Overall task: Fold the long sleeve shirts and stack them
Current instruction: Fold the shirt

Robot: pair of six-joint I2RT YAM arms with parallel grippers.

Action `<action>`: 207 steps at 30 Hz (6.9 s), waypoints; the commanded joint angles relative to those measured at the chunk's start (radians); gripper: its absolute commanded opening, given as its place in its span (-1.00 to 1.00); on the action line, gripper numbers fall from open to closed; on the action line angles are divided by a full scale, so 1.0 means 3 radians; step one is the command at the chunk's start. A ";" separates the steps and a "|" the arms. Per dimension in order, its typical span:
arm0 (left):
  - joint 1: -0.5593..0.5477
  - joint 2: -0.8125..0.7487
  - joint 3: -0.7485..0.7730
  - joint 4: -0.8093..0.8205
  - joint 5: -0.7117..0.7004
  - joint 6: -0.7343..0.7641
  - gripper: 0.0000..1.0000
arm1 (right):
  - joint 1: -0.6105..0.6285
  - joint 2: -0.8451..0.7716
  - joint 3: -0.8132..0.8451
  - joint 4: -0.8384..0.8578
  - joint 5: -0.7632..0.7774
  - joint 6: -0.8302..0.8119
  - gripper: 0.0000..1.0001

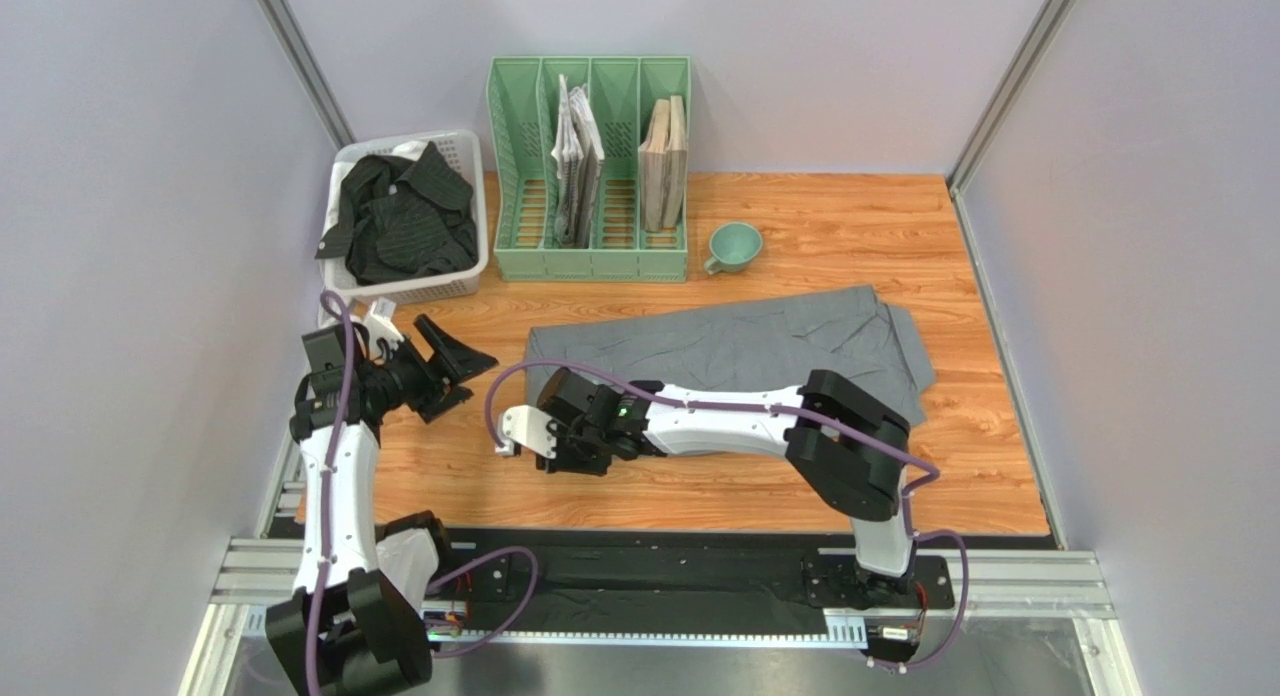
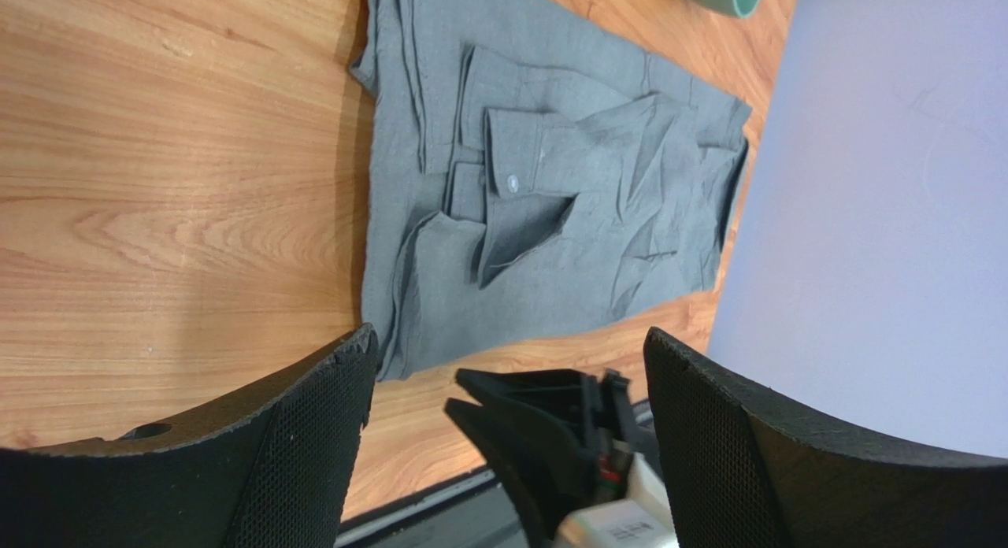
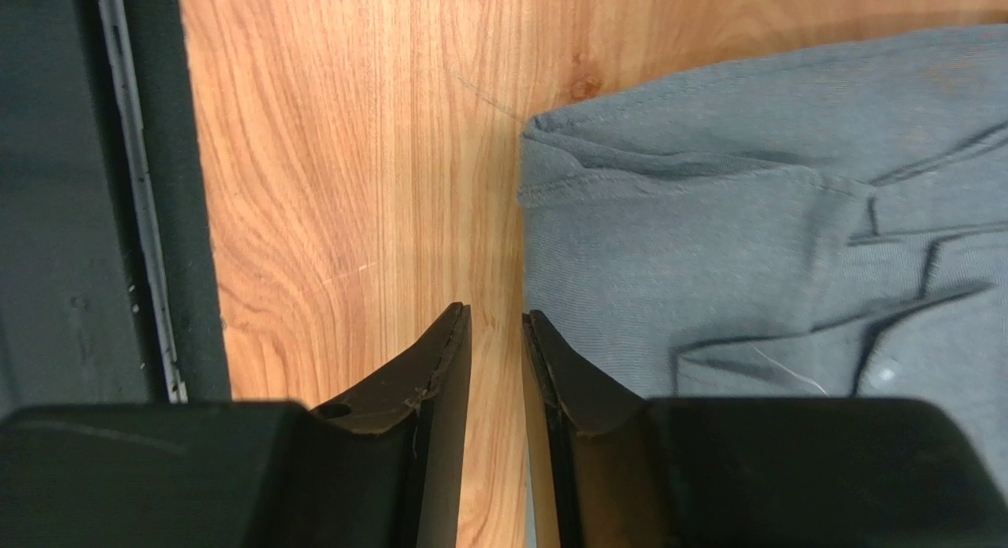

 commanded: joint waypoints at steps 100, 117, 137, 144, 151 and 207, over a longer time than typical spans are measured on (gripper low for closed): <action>-0.3985 0.0141 0.0370 0.0346 -0.3043 0.3327 0.29 | -0.1524 0.0682 0.0220 0.1206 -0.2815 0.2677 -1.00; -0.4273 0.1102 0.0452 0.0759 -0.4045 0.3582 0.10 | -0.1555 0.0636 0.0082 0.1314 -0.2923 0.2703 -1.00; -0.3664 0.0378 0.0574 0.0106 -0.3272 0.3634 -0.33 | -0.1544 0.0616 0.0046 0.1314 -0.2943 0.2698 -1.00; -0.4001 0.0345 0.0779 -0.0186 -0.2844 0.3445 0.09 | -0.1544 0.0631 0.0066 0.1329 -0.2969 0.2744 -1.00; -0.4063 0.0907 0.0856 -0.0053 -0.3012 0.3450 0.10 | -0.1539 0.0601 0.0056 0.1329 -0.2969 0.2749 -1.00; -0.3757 0.1040 0.0575 -0.0166 -0.2194 0.6108 -0.11 | -0.1498 0.0458 -0.0031 0.1349 -0.3102 0.2821 -1.00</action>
